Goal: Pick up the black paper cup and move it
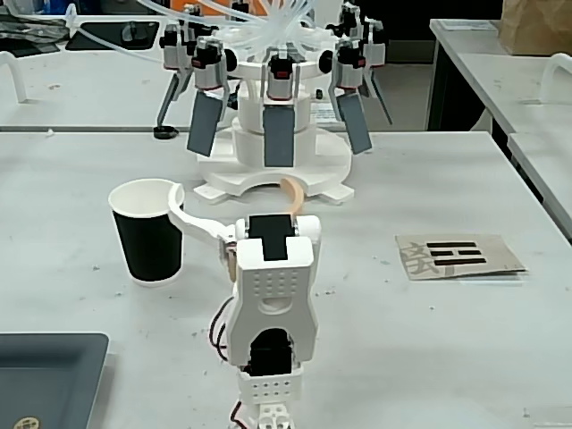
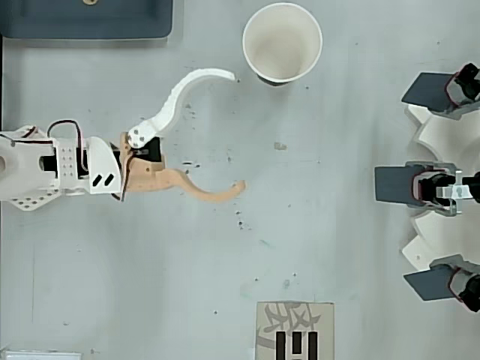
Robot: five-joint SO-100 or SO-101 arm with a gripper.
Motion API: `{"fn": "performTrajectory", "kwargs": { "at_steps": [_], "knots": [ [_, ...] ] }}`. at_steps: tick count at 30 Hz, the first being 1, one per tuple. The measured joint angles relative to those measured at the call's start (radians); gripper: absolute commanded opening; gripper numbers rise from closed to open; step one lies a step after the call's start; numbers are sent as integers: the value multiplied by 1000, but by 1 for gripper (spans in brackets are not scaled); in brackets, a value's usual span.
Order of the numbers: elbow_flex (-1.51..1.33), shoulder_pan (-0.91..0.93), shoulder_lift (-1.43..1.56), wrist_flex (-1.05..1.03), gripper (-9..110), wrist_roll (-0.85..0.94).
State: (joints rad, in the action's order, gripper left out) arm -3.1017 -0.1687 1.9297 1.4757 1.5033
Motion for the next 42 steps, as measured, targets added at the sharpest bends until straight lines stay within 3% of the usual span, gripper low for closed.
{"fn": "performTrajectory", "kwargs": {
  "at_steps": [13,42],
  "knots": [
    [9,-118,-32,0,43,17],
    [681,-293,-683,-38,45,5]
  ]
}}
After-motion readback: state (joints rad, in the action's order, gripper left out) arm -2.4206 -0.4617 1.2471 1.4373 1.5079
